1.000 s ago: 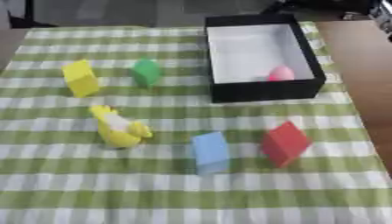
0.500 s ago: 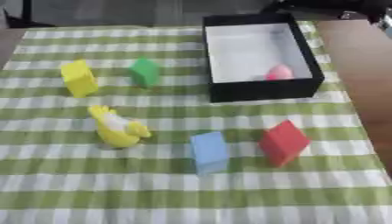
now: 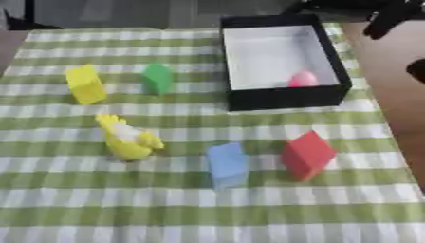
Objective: Pick up objects on the table and place them in the box.
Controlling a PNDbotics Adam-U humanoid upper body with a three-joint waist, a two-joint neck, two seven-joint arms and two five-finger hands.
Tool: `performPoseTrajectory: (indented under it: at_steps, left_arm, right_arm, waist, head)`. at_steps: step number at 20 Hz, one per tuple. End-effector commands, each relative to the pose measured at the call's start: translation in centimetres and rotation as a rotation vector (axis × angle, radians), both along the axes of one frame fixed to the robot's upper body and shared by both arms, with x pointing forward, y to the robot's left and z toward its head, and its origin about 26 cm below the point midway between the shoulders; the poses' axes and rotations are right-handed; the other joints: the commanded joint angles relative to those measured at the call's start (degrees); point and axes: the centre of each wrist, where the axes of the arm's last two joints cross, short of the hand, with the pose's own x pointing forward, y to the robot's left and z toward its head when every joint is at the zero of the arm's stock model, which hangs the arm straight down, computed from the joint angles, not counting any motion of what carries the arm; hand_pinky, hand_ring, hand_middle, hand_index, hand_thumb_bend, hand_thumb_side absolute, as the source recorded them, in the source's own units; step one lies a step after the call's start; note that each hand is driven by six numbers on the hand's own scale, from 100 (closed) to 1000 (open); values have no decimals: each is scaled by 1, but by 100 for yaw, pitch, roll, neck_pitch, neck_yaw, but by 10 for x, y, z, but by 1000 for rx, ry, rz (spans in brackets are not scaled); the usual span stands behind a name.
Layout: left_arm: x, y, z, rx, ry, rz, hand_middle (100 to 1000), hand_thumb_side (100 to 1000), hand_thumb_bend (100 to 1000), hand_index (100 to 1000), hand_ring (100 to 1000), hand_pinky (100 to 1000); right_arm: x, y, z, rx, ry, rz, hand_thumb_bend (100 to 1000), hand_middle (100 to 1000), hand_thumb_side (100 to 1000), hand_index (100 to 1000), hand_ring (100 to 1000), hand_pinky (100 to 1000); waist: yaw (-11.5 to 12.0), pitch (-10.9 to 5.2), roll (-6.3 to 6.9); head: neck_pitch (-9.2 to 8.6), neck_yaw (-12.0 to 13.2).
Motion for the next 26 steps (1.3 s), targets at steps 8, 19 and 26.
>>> performPoseTrajectory:
  at_steps: [8,19,26]
  left_arm:
    - [1,1,13,44,-28,-18,781,597,343,847,741,704]
    - [1,-1,12,37,-27,-27,781,598,341,846,741,703]
    - [2,-2,10,31,-24,-33,781,600,340,845,741,703]
  right_arm:
    - [-1,9,-3,-131,30,27,352,814,478,872,808,882]
    - [6,26,-33,-212,66,21,440,829,247,883,828,893]
    - [9,43,-51,-254,46,-22,458,812,298,867,816,885]
  waist:
    - [48,9,-61]
    - [70,23,-43]
    - [75,40,-22]
  head:
    - [-10,-42]
    - [-10,-44]
    - [-10,-70]
